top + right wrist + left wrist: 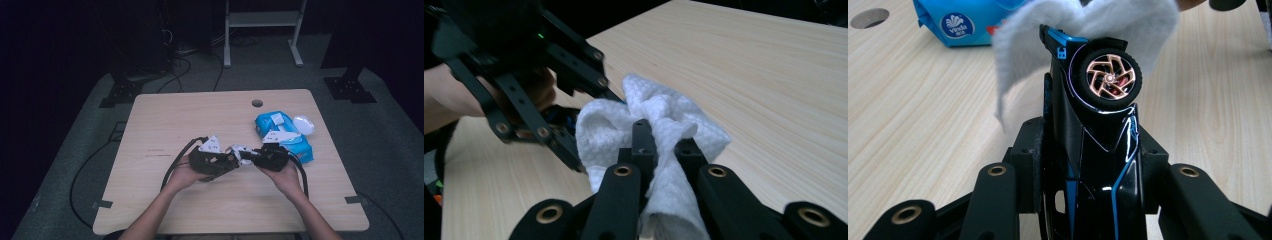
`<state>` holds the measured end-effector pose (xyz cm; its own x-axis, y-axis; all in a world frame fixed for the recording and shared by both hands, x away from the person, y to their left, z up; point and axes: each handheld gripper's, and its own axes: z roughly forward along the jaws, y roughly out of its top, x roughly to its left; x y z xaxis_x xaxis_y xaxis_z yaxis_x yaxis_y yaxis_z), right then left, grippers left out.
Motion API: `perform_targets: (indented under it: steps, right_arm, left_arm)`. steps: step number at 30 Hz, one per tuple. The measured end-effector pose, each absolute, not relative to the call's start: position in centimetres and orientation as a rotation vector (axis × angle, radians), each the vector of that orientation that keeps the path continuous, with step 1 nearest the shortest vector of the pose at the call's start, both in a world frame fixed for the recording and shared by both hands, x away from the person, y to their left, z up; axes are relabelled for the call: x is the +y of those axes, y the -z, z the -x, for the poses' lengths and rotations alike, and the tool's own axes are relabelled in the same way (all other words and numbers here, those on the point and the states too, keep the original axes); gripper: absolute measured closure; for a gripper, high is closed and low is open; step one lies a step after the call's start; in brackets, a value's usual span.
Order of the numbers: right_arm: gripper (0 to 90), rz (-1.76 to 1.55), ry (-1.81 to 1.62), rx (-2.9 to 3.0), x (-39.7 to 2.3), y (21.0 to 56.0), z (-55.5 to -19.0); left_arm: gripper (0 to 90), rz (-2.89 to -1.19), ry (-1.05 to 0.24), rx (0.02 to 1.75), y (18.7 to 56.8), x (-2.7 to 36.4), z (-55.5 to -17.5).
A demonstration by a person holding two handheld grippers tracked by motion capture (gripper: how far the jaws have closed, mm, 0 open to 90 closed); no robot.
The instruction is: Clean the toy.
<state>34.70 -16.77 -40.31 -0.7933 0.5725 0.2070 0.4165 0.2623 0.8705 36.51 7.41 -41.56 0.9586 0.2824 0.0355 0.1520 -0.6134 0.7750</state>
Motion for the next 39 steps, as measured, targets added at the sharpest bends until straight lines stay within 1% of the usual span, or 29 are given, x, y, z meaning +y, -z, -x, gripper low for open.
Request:
perform_targets:
  steps: [5, 10, 15, 18, 24, 26, 36, 39]
  right_arm:
    - [83.4, -0.93, -1.598, 2.356, -16.4, 39.8, -34.6]
    - [83.4, -0.929, -1.62, 2.338, -16.7, 39.8, -34.7]
    - [83.4, -0.964, -1.599, 2.334, -17.5, 40.3, -35.0]
    - [83.4, -0.961, -1.573, 2.344, -17.3, 40.5, -35.0]
    - [83.4, -0.869, -1.636, 2.325, -16.4, 39.3, -34.3]
    - [83.4, -0.836, -1.62, 2.32, -16.3, 39.0, -34.1]
    - [83.3, -0.973, -1.612, 2.333, -17.9, 40.9, -35.0]
    - [83.3, -0.961, -1.617, 2.319, -17.6, 40.6, -34.8]
  left_arm:
    - [57.3, -2.229, -0.225, 0.291, 41.4, 7.4, -36.5]
    - [57.3, -2.206, -0.222, 0.298, 41.0, 7.7, -36.4]
    - [57.3, -2.188, -0.217, 0.302, 40.6, 8.1, -36.4]
    - [57.2, -2.207, -0.242, 0.297, 40.9, 7.9, -36.3]
    - [57.2, -2.203, -0.243, 0.296, 40.9, 7.7, -36.2]
    - [57.3, -2.185, -0.225, 0.296, 40.8, 7.8, -36.2]
    - [57.3, -2.165, -0.219, 0.3, 40.4, 8.3, -36.4]
    - [57.3, -2.155, -0.232, 0.299, 40.3, 8.4, -36.3]
